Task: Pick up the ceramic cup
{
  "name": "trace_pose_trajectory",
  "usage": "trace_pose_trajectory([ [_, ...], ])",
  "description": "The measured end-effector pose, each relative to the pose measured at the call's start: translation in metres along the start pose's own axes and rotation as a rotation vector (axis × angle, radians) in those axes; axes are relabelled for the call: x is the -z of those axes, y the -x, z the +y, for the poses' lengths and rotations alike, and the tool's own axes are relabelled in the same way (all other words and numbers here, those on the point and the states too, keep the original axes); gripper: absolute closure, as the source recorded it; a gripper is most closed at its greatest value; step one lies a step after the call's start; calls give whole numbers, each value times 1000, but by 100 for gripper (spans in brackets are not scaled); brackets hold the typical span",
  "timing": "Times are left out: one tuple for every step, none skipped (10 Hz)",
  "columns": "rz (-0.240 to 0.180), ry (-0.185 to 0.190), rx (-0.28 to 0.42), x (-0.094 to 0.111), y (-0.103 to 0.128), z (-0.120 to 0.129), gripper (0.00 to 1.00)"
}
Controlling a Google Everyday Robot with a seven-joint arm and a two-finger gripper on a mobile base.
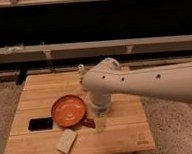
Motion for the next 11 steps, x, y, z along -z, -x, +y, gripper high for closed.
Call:
trace_pose_trajectory([
  [13,-8,3,-1,-1,-1,20],
  [36,-21,13,-5,-2,-7,20],
  [54,-29,18,-14,-6,-18,20],
  [74,-38,16,-24,-16,-30,20],
  [91,-47,11,-32,-26,-44,20],
  [101,-51,10,-38,-30,-54,20],
  [118,-55,6,-48,-37,-69,20],
  [126,-58,3,-52,-40,-76,20],
  [136,-56,-2,-56,-43,-82,20],
  [146,-51,-9,-63,-48,-88,20],
  [155,-41,-19,-73,-55,-95,20],
])
